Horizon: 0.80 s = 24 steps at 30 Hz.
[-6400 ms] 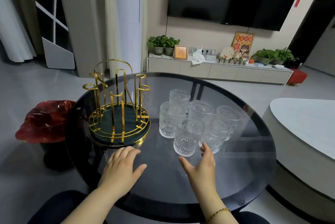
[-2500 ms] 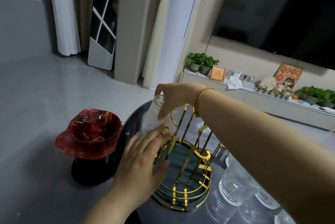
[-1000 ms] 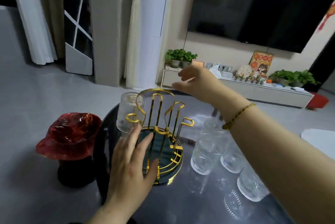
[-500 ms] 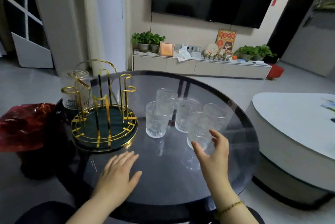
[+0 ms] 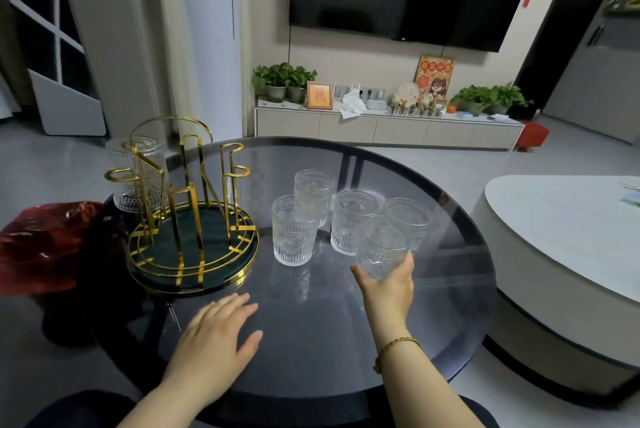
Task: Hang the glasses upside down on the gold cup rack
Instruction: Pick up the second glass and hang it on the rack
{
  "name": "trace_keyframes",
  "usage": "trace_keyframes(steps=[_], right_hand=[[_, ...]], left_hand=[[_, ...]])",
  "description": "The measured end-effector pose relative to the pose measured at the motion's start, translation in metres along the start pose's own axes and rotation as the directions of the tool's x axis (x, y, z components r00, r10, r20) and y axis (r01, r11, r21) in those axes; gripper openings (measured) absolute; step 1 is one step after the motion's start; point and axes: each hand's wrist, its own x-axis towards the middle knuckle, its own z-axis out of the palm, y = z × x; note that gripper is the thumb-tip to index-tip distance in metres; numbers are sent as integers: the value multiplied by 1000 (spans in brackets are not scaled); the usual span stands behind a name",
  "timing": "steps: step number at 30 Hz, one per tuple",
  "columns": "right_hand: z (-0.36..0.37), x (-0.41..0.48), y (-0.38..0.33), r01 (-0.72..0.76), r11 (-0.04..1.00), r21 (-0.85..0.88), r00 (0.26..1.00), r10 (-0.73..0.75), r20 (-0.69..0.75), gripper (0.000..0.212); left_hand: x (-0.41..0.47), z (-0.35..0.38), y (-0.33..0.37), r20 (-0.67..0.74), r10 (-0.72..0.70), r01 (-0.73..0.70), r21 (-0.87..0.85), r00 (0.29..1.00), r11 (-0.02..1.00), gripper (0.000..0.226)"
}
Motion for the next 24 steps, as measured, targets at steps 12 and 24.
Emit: trace_keyframes(steps=[12, 24], right_hand=[[-8, -9, 5, 24, 989, 145, 996, -36, 82, 85], [-10, -9, -101, 274, 895, 352, 886, -377, 268, 71]], left_hand=[[-6, -18, -3, -182, 5, -37, -173, 983, 984, 46], [25, -110, -38, -627, -123, 19, -170, 769, 985, 61]])
